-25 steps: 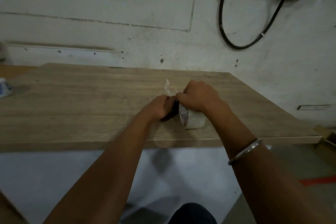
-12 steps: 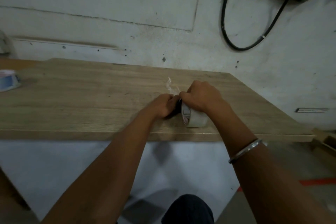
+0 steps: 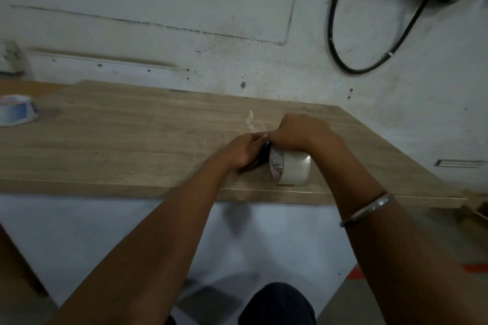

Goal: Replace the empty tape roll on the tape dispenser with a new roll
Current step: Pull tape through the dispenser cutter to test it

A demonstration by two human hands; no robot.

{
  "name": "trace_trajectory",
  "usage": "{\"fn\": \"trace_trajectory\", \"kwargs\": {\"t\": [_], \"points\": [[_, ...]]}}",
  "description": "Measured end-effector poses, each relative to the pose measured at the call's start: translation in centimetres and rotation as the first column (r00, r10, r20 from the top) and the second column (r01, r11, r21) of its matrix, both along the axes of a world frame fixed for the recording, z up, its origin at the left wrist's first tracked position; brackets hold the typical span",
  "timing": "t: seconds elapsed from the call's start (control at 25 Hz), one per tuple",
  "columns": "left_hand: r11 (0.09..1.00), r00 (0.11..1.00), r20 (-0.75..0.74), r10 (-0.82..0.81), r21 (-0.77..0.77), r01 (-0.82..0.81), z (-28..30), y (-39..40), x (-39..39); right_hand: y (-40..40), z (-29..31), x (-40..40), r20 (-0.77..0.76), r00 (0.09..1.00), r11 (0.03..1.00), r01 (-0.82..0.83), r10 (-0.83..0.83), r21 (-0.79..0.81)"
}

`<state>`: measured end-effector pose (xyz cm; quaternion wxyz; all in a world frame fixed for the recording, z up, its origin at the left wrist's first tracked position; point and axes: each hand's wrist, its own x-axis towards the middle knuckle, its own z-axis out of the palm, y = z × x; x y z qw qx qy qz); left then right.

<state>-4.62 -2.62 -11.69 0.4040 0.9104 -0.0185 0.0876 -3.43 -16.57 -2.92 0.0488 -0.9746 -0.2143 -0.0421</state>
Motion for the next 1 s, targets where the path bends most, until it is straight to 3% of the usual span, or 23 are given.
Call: {"fn": "trace_trajectory", "kwargs": {"t": [0.24, 0.72, 1.0], "points": [[0.991, 1.000, 0.024, 0.004, -0.132, -0.001, 0.3, -0.1, 0.3, 2.3, 0.4, 0.1, -0.136, 0.991, 0.989, -0.020, 0.000, -0.145], [0.989, 0.997, 0.042, 0.065, -0.136, -0.058, 0.0, -0.9, -0.7, 1.4, 1.0, -1.5, -0.155, 0.988, 0.997, -0.015, 0.003, -0.078], [0.996, 0.996, 0.034, 0.083, -0.033, -0.082, 0.2, -1.9, -2.2, 0.4, 1.0, -3.2, -0.149, 0.989, 0.998, -0.002, -0.007, -0.056]]}}
